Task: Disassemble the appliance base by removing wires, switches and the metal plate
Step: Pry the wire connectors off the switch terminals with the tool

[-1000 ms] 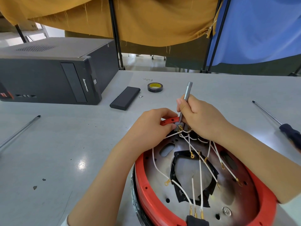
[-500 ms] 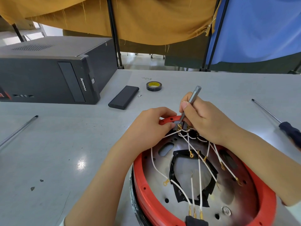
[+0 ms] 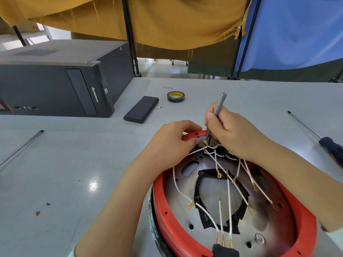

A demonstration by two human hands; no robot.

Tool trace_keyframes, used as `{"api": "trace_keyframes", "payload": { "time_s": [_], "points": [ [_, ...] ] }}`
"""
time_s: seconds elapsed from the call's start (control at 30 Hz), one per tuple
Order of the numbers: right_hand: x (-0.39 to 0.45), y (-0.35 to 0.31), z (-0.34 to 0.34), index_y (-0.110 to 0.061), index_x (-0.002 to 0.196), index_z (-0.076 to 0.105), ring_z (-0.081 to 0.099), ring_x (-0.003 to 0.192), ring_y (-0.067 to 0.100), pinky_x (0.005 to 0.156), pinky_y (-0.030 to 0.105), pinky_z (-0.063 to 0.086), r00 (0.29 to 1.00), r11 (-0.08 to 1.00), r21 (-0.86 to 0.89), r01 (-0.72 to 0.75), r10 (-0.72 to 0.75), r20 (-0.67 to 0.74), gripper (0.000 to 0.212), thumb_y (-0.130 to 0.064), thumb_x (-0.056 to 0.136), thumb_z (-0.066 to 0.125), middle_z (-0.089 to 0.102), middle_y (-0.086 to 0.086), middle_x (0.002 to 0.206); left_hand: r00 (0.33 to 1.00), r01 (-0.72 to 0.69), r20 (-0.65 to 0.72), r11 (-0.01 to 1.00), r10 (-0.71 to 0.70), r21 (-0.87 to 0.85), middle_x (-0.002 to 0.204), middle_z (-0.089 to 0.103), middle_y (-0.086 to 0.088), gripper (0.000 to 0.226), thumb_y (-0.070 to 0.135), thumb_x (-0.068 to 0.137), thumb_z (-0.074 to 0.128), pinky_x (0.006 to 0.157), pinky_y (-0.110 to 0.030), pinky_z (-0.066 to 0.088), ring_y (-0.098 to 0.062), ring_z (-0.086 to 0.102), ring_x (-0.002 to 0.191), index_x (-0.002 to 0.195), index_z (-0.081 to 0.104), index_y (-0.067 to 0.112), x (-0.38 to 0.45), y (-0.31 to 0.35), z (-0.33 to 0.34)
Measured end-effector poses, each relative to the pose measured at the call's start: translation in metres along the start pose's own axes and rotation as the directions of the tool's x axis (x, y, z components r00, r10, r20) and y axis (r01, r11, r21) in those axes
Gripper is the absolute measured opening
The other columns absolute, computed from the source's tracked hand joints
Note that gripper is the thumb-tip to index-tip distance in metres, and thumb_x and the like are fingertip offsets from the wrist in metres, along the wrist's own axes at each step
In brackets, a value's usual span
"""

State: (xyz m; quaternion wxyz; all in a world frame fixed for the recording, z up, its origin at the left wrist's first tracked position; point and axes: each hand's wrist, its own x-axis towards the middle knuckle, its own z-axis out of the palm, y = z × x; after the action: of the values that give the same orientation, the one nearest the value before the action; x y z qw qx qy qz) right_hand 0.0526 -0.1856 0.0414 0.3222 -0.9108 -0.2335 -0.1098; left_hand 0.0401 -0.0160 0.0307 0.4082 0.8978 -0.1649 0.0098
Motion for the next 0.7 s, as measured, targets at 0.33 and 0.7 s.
{"api": "trace_keyframes", "payload": {
  "time_s": [0.33, 0.7],
  "points": [
    [0.001, 0.002, -0.001, -0.016, 0.085, 0.048, 0.04, 0.046, 0.007, 0.049, 0.029, 0.039, 0.999, 0.991, 0.131, -0.03, 0.033, -0.022, 0.029, -0.039, 0.094, 0.033, 0.047, -0.003, 0.057, 1.0, 0.006, -0.002, 1.0, -0.006, 0.014, 0.105, 0.065, 0.021, 0.024, 0.025, 0.089, 0.06, 0.082, -0.012, 0.044, 0.003, 0.06, 0.094, 0.111, 0.064, 0.033, 0.001, 0.0, 0.0],
    [-0.006, 0.004, -0.001, -0.032, 0.083, 0.041, 0.046, 0.048, 0.006, 0.048, 0.016, 0.036, 0.994, 0.994, 0.004, 0.109, -0.109, -0.004, 0.018, -0.04, 0.095, 0.03, 0.052, -0.02, 0.059, 1.0, -0.001, -0.002, 1.0, 0.001, 0.006, 0.101, 0.066, 0.022, 0.022, 0.024, 0.089, 0.061, 0.081, -0.012, 0.044, 0.004, 0.061, 0.092, 0.108, 0.064, 0.035, 0.0, 0.0, 0.0]
  ]
}}
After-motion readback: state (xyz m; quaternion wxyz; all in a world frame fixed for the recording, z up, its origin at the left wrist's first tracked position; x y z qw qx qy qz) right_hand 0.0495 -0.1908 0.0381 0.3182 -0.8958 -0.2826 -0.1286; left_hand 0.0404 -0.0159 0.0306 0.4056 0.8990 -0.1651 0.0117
